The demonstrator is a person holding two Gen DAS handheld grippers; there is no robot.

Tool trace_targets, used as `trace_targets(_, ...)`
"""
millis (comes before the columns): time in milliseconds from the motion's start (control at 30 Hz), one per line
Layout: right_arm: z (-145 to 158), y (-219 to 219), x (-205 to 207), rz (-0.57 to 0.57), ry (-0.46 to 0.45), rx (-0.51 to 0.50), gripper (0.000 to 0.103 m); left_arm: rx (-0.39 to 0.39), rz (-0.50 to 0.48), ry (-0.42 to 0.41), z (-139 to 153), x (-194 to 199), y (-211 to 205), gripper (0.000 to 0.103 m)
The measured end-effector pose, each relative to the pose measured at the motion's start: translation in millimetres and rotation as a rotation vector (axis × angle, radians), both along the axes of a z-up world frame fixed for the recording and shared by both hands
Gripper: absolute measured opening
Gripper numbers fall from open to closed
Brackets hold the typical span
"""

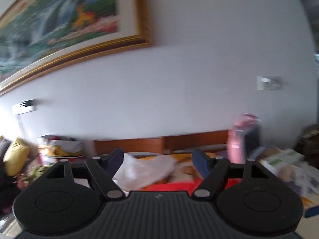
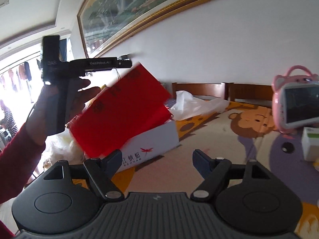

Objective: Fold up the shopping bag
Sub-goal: 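Lift the red bag out of the box with the right gripper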

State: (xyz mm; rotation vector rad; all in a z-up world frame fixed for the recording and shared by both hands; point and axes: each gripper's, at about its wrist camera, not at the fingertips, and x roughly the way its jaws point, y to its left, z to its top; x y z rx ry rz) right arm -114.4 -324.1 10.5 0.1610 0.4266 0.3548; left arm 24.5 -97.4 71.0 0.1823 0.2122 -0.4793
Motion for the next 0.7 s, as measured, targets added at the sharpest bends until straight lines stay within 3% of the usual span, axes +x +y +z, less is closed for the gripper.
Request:
trace_targets(133, -10.0, -7.8, -23.5, -0.025, 0.035, 0.003, 0.083, 0.016, -0.024, 0.015, -9.7, -28.4, -9.3, 0.076)
trace_targets(267, -32.5, -0.4, -29.3, 0.008, 0.108, -0.069, 0.085, 0.117, 0.105, -0.013, -48.5, -51.5, -6.2, 0.076)
trace_targets(333, -51.8, 10.3, -21.4, -0.062, 0.155, -0.267, 0.086, 0.236, 0.237, -0.084, -87.0, -58.0, -0.7, 0.076)
trace_targets(367, -69.1, 17.1, -16.1, -0.13, 0.172, -0.442, 0.086, 0.266, 0.278, -0.101, -99.1, -59.2, 3.0, 0.076)
trace_targets(433, -104.4, 30.4, -5.4, -0.266, 0.203, -0.792, 0.086, 0.248, 0.314, -0.085, -113.0, -55.6, 14.2, 0.076)
trace_targets(467, -136.5, 31.1, -0.6, -0.281, 0.214, -0.955, 0.086, 0.207, 0.328, -0.065, -120.8, -53.2, 23.3, 0.076)
trace_targets(567, -131.9, 23.7, -9.5, -0.237, 0.134, -0.823, 0.087, 0.106, 0.404, -0.026, -146.8, -44.2, 46.1, 0.076)
trace_targets(667, -117.4, 6.1, -6.0, -0.019, 0.139, -0.372, 0.087, 0.096, 0.431, -0.012, -156.9, -39.5, 44.9, 0.076)
trace_targets(700, -113.3, 9.9, -6.5, 0.014, 0.1, -0.319, 0.087, 0.093, 0.416, -0.001, -159.1, -34.5, 44.1, 0.076)
